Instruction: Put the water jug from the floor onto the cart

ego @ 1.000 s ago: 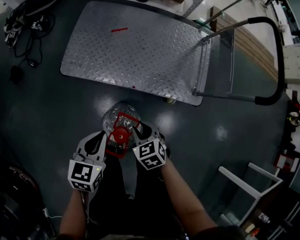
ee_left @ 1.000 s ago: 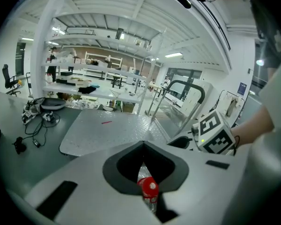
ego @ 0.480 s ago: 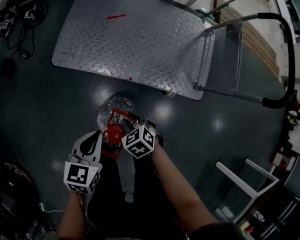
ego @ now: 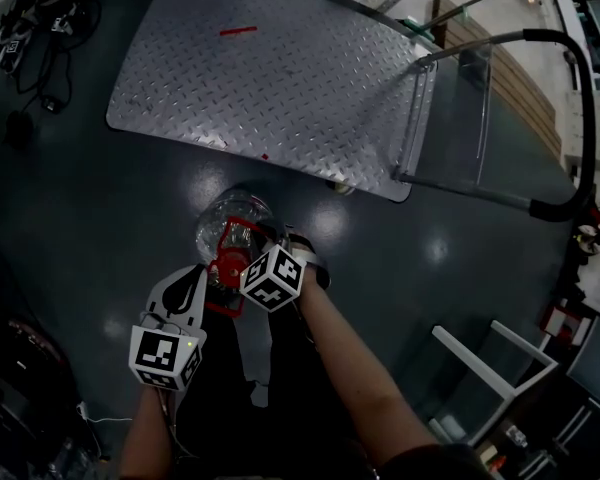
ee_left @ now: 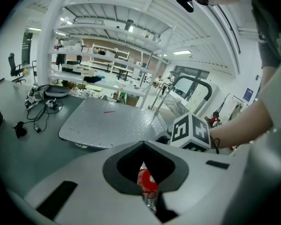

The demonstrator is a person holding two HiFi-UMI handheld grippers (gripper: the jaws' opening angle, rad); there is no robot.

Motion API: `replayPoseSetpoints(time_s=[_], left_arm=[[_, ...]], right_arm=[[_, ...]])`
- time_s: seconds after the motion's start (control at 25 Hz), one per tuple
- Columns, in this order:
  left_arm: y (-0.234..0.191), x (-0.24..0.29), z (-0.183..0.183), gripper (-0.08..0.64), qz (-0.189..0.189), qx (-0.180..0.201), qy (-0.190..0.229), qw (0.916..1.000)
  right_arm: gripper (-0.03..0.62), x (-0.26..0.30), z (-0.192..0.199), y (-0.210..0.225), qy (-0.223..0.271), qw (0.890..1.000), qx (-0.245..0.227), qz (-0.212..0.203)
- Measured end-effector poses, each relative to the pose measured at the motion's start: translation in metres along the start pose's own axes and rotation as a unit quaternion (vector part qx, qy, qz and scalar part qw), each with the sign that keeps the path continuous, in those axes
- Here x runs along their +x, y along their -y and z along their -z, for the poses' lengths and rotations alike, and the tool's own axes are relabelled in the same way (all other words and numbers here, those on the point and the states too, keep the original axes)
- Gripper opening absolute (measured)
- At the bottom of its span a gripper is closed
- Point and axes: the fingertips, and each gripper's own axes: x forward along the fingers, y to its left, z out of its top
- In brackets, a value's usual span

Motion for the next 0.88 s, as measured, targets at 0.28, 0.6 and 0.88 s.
replayPoseSetpoints(time_s=[0.28,0.6,0.88], left_arm=[[0.004,-0.006,0.000,0.005,0.001,0.001,0.005,1.0000],[-0.007,-0.022,-0.004,0.005,-0.010,-0.001,0.013,0.9999],[-0.010,-0.039,-0.027,0.005,-0.020,0.000,0.032,0.9993]], right_arm=[[0.031,-0.020,-0.012,-0.021,0.027,0.999,-0.017,-0.027],[0.037,-0.039,-0.031,-0.069,0.067,0.995,-0.054,-0.051],[0.038,-0.088,-0.047,-0.073,0.102,0.993,-0.049,-0.045]])
